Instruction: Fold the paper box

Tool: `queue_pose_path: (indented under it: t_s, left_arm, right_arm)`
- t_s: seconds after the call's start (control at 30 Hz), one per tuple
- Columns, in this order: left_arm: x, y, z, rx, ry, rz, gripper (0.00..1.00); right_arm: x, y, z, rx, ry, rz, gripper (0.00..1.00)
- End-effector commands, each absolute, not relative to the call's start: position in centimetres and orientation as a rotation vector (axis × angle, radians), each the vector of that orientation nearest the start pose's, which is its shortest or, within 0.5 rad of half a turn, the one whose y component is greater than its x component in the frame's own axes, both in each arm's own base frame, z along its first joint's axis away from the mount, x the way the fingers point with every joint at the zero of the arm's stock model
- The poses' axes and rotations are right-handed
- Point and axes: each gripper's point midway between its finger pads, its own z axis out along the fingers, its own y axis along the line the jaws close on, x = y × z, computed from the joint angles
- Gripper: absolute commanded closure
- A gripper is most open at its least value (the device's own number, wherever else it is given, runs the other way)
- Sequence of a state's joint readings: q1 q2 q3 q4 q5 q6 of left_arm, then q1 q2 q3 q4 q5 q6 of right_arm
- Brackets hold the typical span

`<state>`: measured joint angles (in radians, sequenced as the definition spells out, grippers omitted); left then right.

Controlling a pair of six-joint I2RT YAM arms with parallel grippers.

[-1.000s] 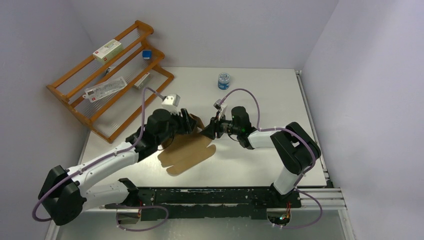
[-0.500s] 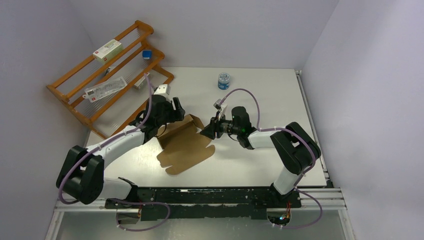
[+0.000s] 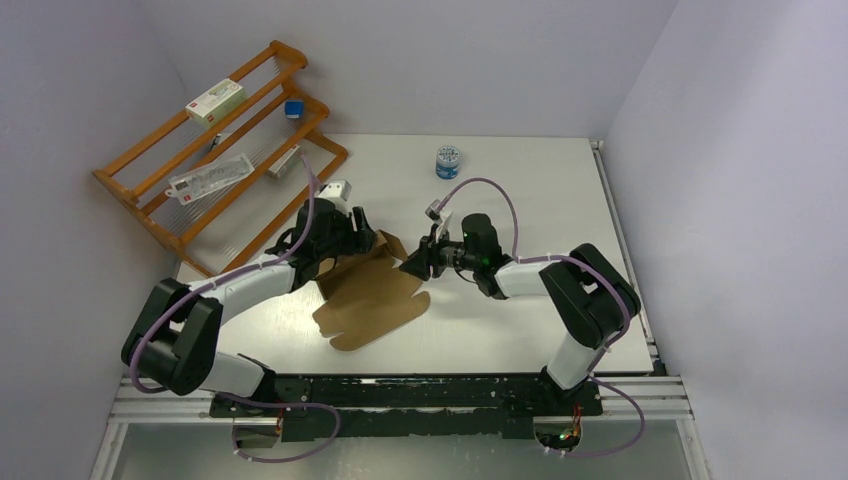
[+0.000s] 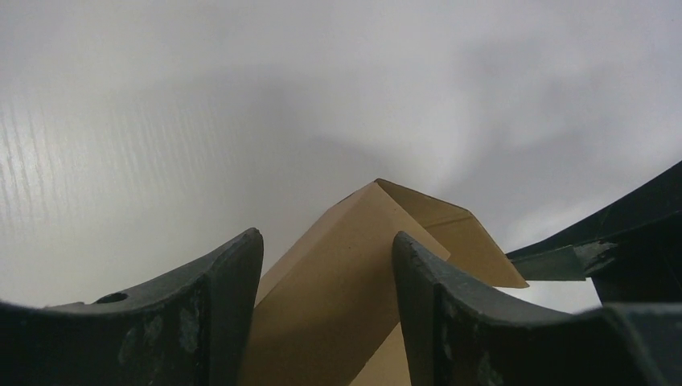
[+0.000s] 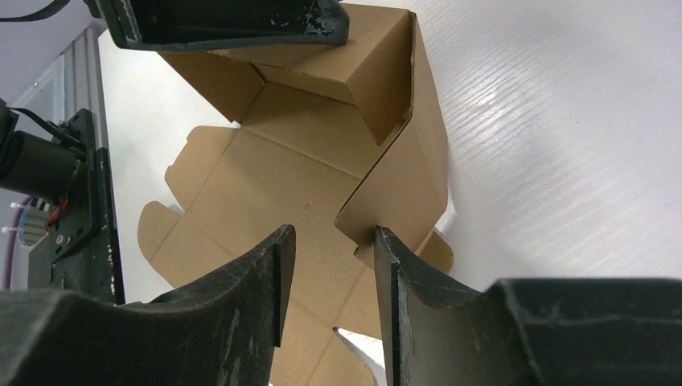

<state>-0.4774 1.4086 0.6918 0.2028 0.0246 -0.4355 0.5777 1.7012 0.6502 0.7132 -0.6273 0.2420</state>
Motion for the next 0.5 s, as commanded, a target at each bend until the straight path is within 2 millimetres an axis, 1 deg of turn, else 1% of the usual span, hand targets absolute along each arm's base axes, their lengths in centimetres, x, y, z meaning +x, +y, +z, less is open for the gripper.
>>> queue_pose_path:
  t_s: [0.0, 0.3, 0.47]
  left_arm:
    - [34.1, -20.6, 9.9, 0.115, 2.127, -0.595, 0.36]
    - [33.2, -20.8, 9.7, 0.117, 2.113, -0.646, 0.39]
    - [32.9, -21.3, 9.8, 0.13, 2.104, -0.686, 0.4]
  right_arm:
    - [28.1, 32.5, 8.4, -0.824, 1.831, 1.146, 0.55]
    - [27.3, 34.1, 8.6, -0.867, 1.805, 1.152, 0.56]
    - [26.9, 36.1, 8.8, -0.917, 1.776, 1.152, 0.56]
